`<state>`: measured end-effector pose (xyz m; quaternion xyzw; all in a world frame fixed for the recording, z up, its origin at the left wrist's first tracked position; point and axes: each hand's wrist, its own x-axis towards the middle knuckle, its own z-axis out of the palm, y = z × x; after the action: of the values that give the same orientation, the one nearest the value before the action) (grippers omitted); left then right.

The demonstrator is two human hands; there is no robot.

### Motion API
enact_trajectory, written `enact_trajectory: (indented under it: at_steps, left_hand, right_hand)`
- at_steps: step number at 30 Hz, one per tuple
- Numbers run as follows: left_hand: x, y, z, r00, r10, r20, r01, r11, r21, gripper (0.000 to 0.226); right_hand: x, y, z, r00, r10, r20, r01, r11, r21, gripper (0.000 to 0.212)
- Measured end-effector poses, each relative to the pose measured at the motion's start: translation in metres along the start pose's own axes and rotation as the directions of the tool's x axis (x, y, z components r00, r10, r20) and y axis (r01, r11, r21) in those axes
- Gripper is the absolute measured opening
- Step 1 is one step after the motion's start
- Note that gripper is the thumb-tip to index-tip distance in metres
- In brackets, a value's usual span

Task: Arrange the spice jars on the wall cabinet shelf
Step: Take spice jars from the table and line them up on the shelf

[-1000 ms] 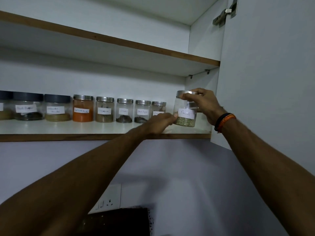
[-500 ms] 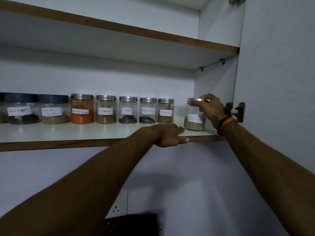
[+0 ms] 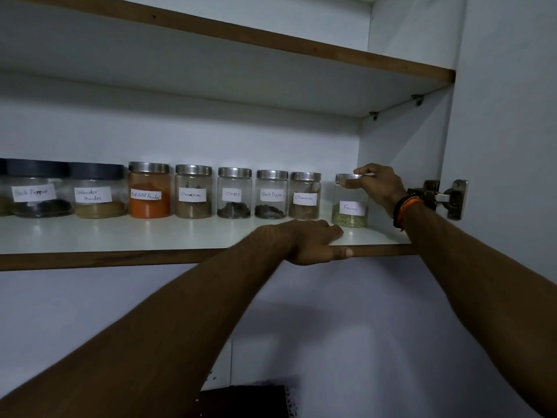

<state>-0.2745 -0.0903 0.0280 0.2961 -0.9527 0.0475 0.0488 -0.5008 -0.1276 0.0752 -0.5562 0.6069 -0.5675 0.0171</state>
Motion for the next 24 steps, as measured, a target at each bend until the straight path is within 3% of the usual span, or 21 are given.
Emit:
enact_trajectory:
  at_steps: [11,24]
  left_hand:
    - [0.002,-0.001,-0.001,0.999,0.004,-0.032,-0.007,0.996,-0.088,0.066]
    - [0.004,-0.003,0.000,0.999,0.000,-0.047,-0.006,0.991,-0.131,0.067]
  right_hand:
    - [0.028,0.016,0.012,0.999,-0.023,-0.023,0.021,0.996,-0.087,0.051]
    - [0.041,0.023,0.034,0.998,0.002,-0.065,-0.005,0.999,-0.051,0.046]
